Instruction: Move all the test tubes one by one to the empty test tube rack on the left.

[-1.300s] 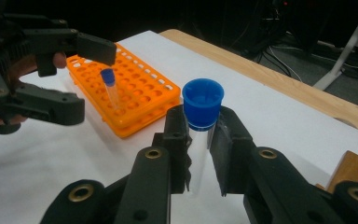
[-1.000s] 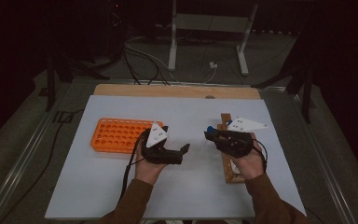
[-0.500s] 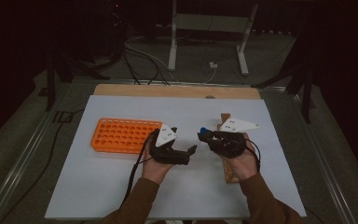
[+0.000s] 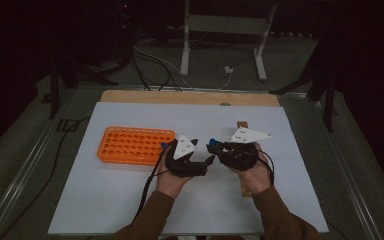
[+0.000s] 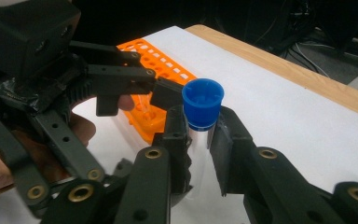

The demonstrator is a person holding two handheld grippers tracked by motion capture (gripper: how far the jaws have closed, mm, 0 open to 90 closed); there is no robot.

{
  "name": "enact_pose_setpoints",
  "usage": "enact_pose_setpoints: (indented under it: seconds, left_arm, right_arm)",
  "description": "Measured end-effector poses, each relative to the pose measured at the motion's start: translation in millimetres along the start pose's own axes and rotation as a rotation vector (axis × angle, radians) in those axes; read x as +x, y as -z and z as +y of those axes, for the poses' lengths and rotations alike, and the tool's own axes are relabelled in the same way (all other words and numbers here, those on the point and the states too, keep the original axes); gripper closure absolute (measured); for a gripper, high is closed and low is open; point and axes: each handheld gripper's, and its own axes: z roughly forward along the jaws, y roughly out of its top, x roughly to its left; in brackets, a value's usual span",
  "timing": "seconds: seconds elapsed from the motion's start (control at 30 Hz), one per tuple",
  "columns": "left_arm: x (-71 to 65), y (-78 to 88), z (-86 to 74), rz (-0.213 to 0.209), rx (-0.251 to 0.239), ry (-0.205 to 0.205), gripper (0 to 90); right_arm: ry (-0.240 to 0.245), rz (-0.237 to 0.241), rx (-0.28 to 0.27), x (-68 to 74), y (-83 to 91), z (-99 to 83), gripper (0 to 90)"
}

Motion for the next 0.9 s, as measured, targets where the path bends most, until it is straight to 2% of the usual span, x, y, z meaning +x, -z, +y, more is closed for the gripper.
enact_pose_setpoints:
  seconds: [0.2, 0.47, 0.57, 0.6, 0.67, 0.8, 0.9]
  left_arm:
    - [-2.7, 0.7, -0.9, -0.032, -0.005, -0.037, 53.4]
    - [-1.7, 0.7, -2.1, -0.063, 0.000, -0.050, 76.6]
    - [-2.5, 0.5, -2.1, -0.066, -0.003, -0.053, 77.8]
    - [-2.2, 0.4, -2.2, -0.063, -0.001, -0.051, 77.8]
    - [-0.8, 0.1, -2.5, -0.057, 0.006, -0.050, 77.9]
    - [4.9, 0.1, -5.0, -0.029, 0.017, -0.028, 78.0]
    - [9.0, 1.8, -6.8, -0.016, 0.020, -0.013, 78.0]
  right_arm:
    - [-0.008, 0.012, 0.005, 1.1, -2.2, -0.9, 76.7]
    - [-0.006, 0.024, 0.011, 2.7, -4.3, -1.3, 76.7]
    - [-0.014, 0.026, 0.008, 1.8, -3.9, -1.4, 75.6]
    - [-0.023, 0.025, 0.004, 1.0, -3.3, -1.7, 72.8]
    - [-0.035, 0.013, -0.014, -1.6, -1.4, -2.2, 65.5]
    - [-0.067, 0.023, -0.062, -9.9, 7.3, -3.8, 50.8]
    - [-0.073, 0.011, -0.068, -15.5, 14.0, -4.2, 38.7]
